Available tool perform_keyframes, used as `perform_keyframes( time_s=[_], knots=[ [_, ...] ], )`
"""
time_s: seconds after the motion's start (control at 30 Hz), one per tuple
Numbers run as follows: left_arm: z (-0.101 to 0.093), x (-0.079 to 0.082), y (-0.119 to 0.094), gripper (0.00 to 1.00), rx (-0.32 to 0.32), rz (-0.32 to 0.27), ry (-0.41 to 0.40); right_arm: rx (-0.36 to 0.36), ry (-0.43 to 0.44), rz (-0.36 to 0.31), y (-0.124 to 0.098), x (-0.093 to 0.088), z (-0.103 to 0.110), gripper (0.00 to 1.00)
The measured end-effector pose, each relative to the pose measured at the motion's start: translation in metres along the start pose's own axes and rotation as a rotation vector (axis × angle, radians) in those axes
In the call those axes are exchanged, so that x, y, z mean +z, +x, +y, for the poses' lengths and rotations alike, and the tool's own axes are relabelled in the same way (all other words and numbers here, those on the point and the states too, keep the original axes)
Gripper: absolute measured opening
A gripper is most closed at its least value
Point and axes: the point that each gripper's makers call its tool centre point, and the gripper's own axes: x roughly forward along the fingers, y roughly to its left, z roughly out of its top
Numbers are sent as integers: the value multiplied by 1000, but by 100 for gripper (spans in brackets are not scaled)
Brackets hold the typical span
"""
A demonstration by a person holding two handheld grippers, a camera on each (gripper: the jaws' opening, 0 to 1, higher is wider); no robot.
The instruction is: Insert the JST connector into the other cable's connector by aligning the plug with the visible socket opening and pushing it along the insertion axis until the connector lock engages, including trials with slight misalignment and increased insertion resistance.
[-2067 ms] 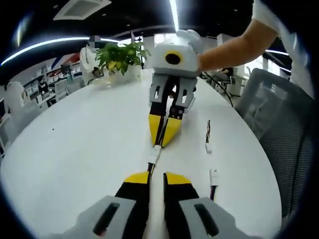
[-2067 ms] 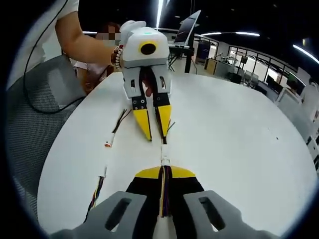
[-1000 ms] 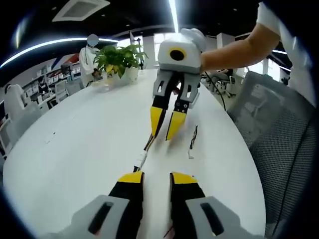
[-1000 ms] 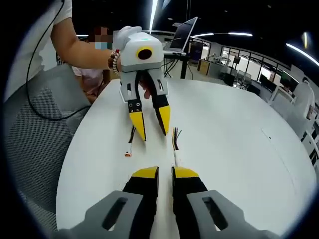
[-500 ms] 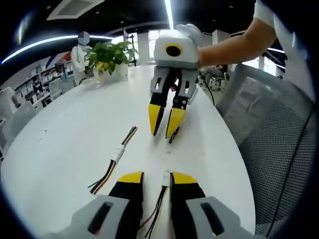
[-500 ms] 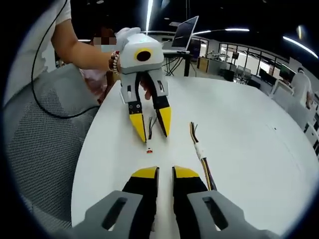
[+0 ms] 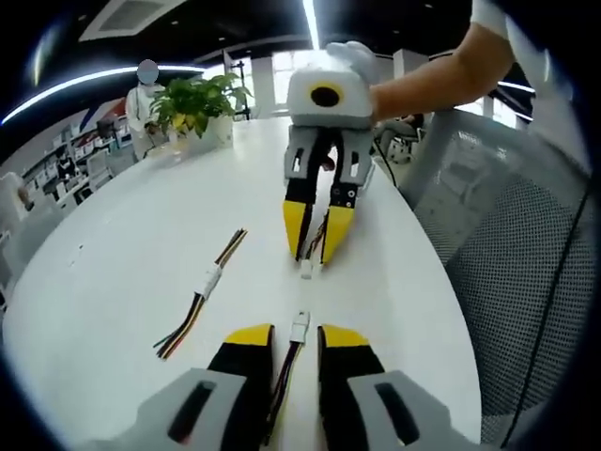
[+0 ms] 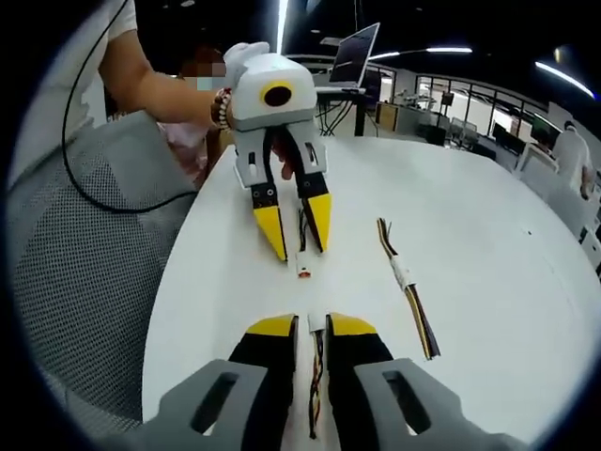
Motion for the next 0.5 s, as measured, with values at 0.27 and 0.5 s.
perform_keyframes(
  time_s=[0.27, 0.5],
  knots=[
    [-1, -3, 4, 9, 2, 4, 8, 1, -2, 5, 3, -5, 0, 8],
    [-1, -3, 5, 7, -2, -8, -8, -2, -7, 1, 5, -6, 0, 6]
  ],
)
